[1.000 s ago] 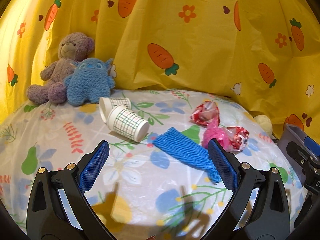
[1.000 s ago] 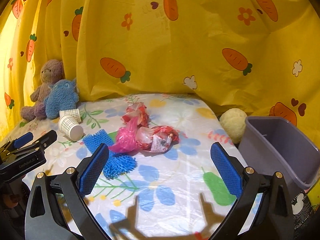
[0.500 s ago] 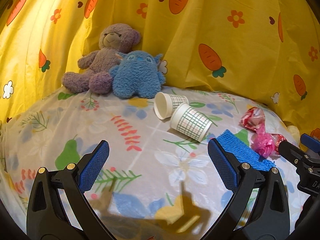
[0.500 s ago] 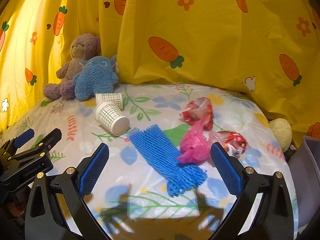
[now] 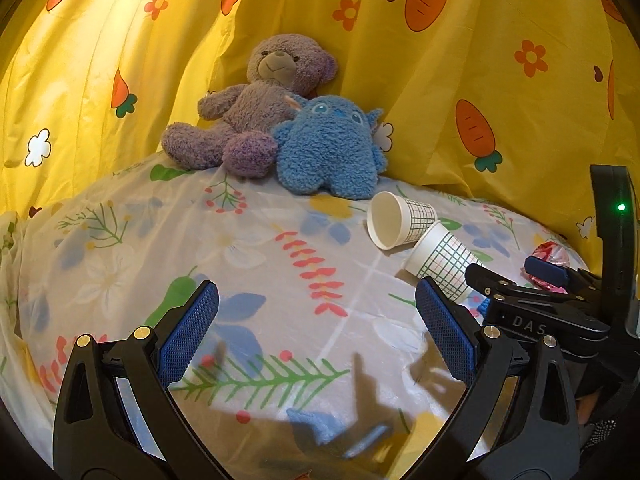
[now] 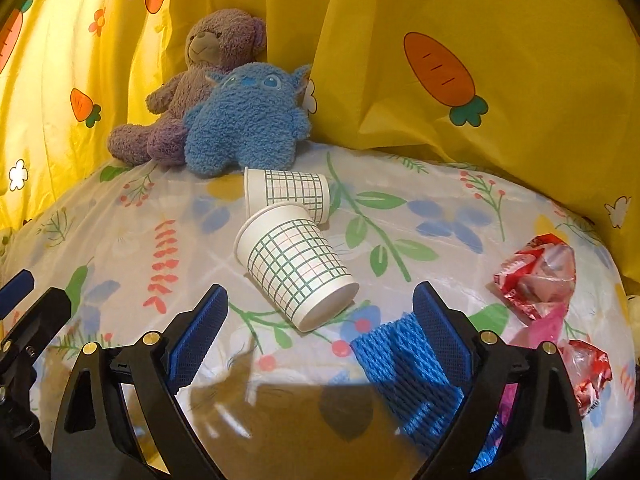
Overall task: Collect trash
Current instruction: 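Grasp green-grid paper cup with right gripper while left gripper approaches blue mesh sleeve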
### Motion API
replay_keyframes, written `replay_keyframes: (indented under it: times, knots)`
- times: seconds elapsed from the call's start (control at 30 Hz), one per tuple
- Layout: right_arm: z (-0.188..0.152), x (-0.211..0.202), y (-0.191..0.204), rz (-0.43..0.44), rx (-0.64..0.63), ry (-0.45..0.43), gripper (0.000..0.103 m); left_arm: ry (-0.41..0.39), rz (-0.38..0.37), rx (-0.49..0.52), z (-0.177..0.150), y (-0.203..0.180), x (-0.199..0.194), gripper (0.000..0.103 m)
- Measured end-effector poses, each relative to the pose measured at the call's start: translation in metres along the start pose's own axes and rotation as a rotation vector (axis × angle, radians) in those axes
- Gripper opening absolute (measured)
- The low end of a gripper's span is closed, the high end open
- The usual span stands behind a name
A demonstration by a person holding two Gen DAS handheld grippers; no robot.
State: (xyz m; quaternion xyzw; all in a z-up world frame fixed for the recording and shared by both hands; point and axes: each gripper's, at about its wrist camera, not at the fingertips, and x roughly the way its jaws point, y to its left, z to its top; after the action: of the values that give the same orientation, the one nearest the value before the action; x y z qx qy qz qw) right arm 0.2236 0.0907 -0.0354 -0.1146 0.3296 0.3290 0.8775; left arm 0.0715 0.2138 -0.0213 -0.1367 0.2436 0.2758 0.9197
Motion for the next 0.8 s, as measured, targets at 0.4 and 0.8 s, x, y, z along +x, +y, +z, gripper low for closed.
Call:
replay_keyframes:
  times: [0.4, 0.8]
  knots:
    - [0.007, 0.039, 0.005, 0.053, -0.064, 0.059, 0.077, 0.030, -0.004, 0.011, -0.004, -0.003, 0.018, 0.097]
    - [0.000, 0.046, 0.004, 0.098, -0.048, 0.083, 0.055, 0.041, -0.016, 0.005, -0.006, -0.001, 0.021, 0.097]
